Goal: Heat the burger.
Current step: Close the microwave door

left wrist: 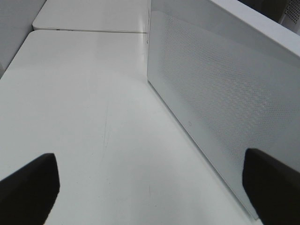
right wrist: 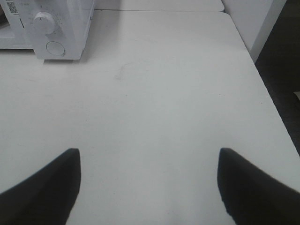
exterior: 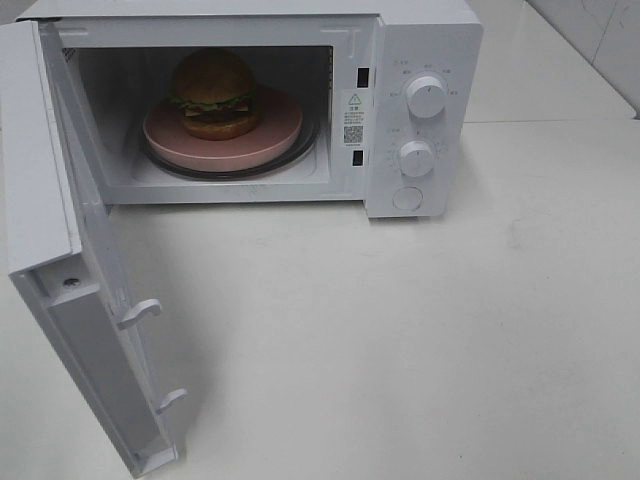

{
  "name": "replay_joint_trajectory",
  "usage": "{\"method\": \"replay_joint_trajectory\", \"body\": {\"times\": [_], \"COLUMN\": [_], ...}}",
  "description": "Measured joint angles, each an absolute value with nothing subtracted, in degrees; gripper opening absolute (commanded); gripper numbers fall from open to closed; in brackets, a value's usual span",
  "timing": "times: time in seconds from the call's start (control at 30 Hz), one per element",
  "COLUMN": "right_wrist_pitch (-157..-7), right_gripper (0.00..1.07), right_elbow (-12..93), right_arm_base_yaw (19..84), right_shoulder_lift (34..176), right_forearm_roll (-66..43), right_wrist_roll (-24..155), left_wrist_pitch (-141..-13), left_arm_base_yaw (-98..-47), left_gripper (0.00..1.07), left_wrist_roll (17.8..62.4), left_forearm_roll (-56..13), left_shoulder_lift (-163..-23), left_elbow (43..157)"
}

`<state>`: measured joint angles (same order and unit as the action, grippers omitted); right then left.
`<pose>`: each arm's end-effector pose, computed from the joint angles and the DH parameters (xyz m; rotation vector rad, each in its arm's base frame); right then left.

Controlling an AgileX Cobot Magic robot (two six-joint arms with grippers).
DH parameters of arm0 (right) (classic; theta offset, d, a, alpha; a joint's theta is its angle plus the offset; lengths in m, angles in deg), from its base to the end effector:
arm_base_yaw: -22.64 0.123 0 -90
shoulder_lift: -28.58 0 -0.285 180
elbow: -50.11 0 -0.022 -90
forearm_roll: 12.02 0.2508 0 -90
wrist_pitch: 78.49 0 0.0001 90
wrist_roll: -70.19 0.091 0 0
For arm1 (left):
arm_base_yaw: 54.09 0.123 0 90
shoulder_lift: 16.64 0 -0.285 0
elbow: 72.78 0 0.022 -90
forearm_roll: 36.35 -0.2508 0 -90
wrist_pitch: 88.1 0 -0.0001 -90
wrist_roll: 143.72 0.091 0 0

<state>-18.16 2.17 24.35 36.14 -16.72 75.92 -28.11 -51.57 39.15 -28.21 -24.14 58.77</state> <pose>-0.0064 -0.0067 0.2812 0.0749 2.0176 -0.0154 -0.0052 -0.0114 0.2796 0.0121 2.0172 -0.1097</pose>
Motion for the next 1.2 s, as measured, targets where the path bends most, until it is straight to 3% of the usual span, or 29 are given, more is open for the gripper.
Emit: {"method": "replay_joint_trajectory", "body": {"times": [0.17,0.27,0.3,0.37,0.43,0.47,0.53,0.57,0.63,0.67,0.7,0.73,0.8,1.2], "right_wrist_pitch": [-18.2,-18.2,-18.2,-18.2,-18.2,-18.2,-18.2,-18.2,-18.2,-18.2,-18.2,-18.2,-18.2,-18.2], "right_gripper": [0.76,0.76,0.76,0.76,0.76,0.76,0.76,0.76,0.76,0.76,0.76,0.76,0.76,0.76], "right_elbow": [2.2,2.2,2.2,2.2,2.2,2.2,2.2,2.2,2.2,2.2,2.2,2.2,2.2,2.2], "right_arm_base_yaw": [24.4,24.4,24.4,24.4,24.4,24.4,24.4,24.4,24.4,24.4,24.4,24.4,24.4,24.4], "right_shoulder_lift": [36.1,36.1,36.1,36.1,36.1,36.1,36.1,36.1,36.1,36.1,36.1,36.1,36.1,36.1], "right_forearm_roll": [-16.7,-16.7,-16.7,-16.7,-16.7,-16.7,-16.7,-16.7,-16.7,-16.7,-16.7,-16.7,-16.7,-16.7], "right_wrist_roll": [75.9,75.9,75.9,75.9,75.9,75.9,75.9,75.9,75.9,75.9,75.9,75.9,75.9,75.9], "left_wrist_pitch": [-28.3,-29.3,-30.5,-30.9,-32.3,-32.3,-34.5,-34.5,-37.8,-37.8,-40.7,-40.7,-45.9,-68.5], "left_arm_base_yaw": [-51.6,-51.6,-51.6,-51.6,-51.6,-51.6,-51.6,-51.6,-51.6,-51.6,-51.6,-51.6,-51.6,-51.6], "left_gripper": [0.95,0.87,0.77,0.71,0.56,0.56,0.42,0.42,0.27,0.27,0.17,0.17,0.01,0.0], "left_wrist_roll": [38.1,37.0,36.9,36.8,36.8,36.8,36.8,36.8,36.8,36.8,36.8,36.8,36.8,37.0], "left_forearm_roll": [-28.2,-28.2,-28.4,-28.7,-29.6,-29.6,-29.6,-29.6,-29.6,-29.6,-29.6,-29.6,-29.6,-29.8], "left_shoulder_lift": [-24.1,-24.3,-25.1,-25.7,-29.0,-29.0,-32.5,-32.5,-36.4,-36.4,-39.3,-39.3,-43.0,-52.2], "left_elbow": [58.8,59.1,59.6,59.7,59.9,59.9,59.9,59.9,59.9,59.9,59.7,59.7,59.1,52.5]}}
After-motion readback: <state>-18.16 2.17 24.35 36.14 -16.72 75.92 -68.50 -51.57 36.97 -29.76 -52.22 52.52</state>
